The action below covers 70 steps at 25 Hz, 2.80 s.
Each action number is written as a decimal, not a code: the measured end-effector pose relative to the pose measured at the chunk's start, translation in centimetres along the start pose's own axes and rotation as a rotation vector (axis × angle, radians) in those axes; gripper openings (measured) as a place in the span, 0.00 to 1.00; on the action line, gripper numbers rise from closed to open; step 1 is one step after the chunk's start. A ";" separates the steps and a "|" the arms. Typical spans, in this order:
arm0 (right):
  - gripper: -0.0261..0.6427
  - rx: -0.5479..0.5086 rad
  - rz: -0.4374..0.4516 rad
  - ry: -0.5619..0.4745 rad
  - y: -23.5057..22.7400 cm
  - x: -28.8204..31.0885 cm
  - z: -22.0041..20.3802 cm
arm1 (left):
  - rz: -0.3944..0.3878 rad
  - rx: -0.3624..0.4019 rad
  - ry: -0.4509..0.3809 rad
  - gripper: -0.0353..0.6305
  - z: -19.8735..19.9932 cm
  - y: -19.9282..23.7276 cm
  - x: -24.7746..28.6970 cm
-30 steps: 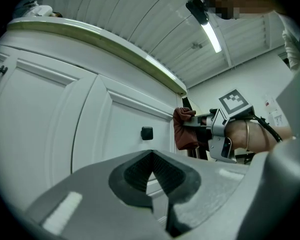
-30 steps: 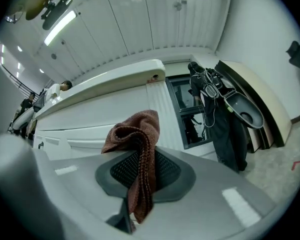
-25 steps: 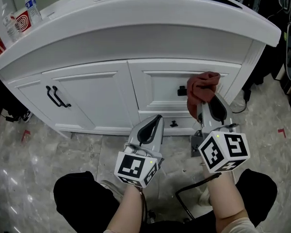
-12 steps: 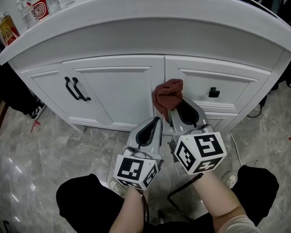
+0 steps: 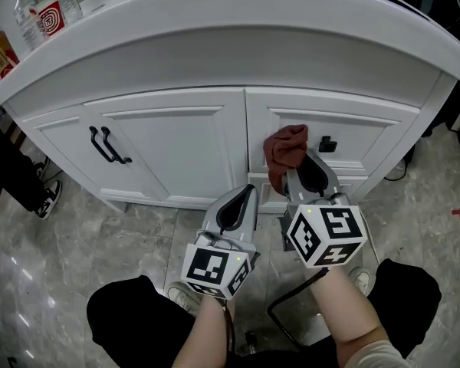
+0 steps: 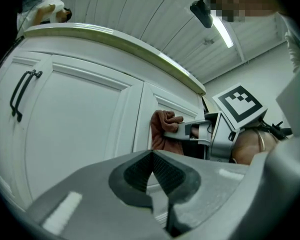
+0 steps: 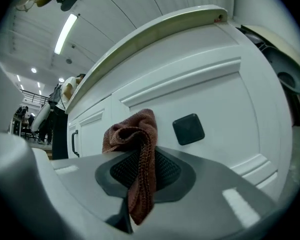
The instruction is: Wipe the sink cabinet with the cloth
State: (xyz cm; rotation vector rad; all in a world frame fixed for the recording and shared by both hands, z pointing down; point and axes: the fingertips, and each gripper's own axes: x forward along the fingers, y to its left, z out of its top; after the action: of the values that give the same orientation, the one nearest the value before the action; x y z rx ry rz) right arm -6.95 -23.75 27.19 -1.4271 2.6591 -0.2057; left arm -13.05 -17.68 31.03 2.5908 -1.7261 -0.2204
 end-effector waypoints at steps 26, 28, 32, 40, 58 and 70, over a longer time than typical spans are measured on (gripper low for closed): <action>0.17 0.029 -0.187 -0.046 -10.4 -5.9 2.9 | -0.144 0.001 0.053 0.05 -2.7 -7.4 4.9; 0.17 0.025 -0.192 -0.051 -10.8 -6.0 3.0 | -0.141 0.000 0.055 0.05 -3.0 -7.4 5.1; 0.17 0.010 -0.243 -0.063 -12.8 -7.3 3.7 | -0.152 -0.007 0.055 0.05 -3.2 -8.2 5.8; 0.17 0.007 -0.308 -0.064 -15.3 -9.5 4.3 | -0.203 -0.020 0.045 0.05 -3.1 -10.7 6.6; 0.17 -0.008 0.030 0.034 1.1 -2.6 -3.3 | -0.005 -0.012 0.067 0.05 -3.1 -0.4 0.5; 0.17 0.008 0.067 0.040 3.6 1.4 -4.9 | 0.034 -0.016 0.074 0.05 -3.4 2.4 -0.8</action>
State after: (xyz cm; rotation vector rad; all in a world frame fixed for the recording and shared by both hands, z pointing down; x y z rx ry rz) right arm -11.44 -22.64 31.36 -1.3434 2.7297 -0.2401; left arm -15.10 -18.04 34.75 2.5227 -1.7345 -0.1349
